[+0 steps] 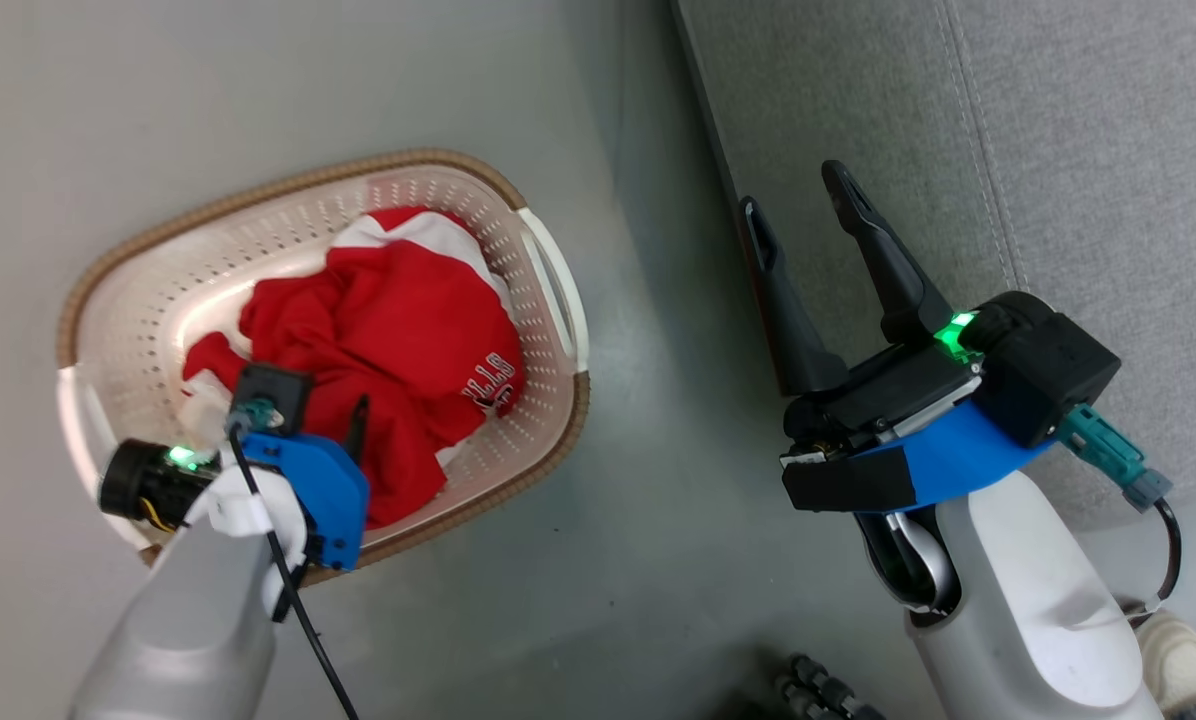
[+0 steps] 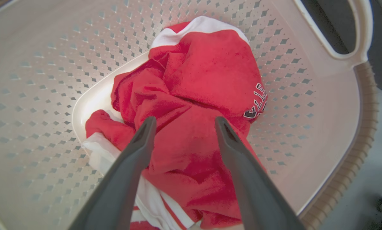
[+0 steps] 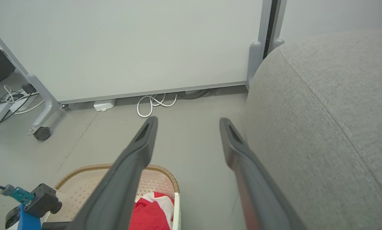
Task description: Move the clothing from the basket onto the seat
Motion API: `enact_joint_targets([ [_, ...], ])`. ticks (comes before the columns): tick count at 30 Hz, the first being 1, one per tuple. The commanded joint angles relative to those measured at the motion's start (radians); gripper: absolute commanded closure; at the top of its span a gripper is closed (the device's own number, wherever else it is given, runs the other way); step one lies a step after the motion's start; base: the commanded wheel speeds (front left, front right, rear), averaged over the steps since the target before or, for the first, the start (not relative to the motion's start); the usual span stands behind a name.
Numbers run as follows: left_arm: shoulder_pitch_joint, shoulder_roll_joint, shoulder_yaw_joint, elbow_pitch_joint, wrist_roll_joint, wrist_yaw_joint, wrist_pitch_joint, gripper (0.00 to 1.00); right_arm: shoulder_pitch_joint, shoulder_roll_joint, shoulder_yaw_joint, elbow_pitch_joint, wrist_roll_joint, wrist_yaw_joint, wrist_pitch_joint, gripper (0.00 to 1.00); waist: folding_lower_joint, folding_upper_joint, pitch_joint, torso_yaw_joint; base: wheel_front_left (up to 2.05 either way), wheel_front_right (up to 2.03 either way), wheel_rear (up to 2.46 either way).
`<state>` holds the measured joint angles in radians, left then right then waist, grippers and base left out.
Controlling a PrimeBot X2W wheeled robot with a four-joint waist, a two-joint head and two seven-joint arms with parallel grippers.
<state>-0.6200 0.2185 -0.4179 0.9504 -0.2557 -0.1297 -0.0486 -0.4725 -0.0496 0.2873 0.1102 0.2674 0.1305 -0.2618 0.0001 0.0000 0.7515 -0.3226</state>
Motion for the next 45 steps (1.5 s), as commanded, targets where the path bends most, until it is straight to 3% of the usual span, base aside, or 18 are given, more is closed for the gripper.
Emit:
enact_joint_targets([
  [1,-0.040,0.024,-0.009,0.019,0.006,0.000,0.018,0.00,-0.023,-0.001,0.008,-0.011,0.013,0.000,-0.005,0.00,-0.0001,0.0000,0.049,-0.032,0.00,0.00,0.00],
  [15,-0.109,0.045,-0.002,0.122,-0.022,0.021,0.141,0.00,-0.041,-0.002,0.037,-0.030,0.059,0.000,-0.005,0.00,-0.0001,0.0000,0.107,-0.064,0.00,0.00,0.00],
  [16,-0.111,0.043,-0.003,0.125,-0.024,0.022,0.147,0.13,-0.040,-0.002,0.037,-0.032,0.059,0.000,-0.005,0.00,-0.0001,0.0000,0.108,-0.065,0.00,0.00,0.00],
  [17,-0.112,0.043,-0.004,0.128,-0.025,0.022,0.153,0.72,-0.040,-0.002,0.038,-0.033,0.061,0.000,-0.005,0.00,-0.0001,0.0000,0.109,-0.066,0.00,0.00,0.00],
  [18,-0.113,0.042,-0.006,0.131,-0.026,0.022,0.158,1.00,-0.042,-0.002,0.037,-0.032,0.063,0.000,-0.005,0.00,-0.0001,0.0000,0.110,-0.067,0.00,0.00,0.00],
  [35,-0.118,0.020,-0.020,0.143,-0.060,0.021,0.149,1.00,-0.042,-0.002,0.022,-0.015,0.051,0.000,-0.005,0.00,-0.0001,0.0000,0.088,-0.065,0.00,0.00,0.00],
  [45,-0.087,-0.057,-0.048,0.163,-0.088,0.007,0.100,1.00,-0.003,-0.002,-0.014,0.043,0.005,0.000,-0.004,0.00,-0.0001,0.0000,-0.074,0.017,0.00,0.00,0.00],
])
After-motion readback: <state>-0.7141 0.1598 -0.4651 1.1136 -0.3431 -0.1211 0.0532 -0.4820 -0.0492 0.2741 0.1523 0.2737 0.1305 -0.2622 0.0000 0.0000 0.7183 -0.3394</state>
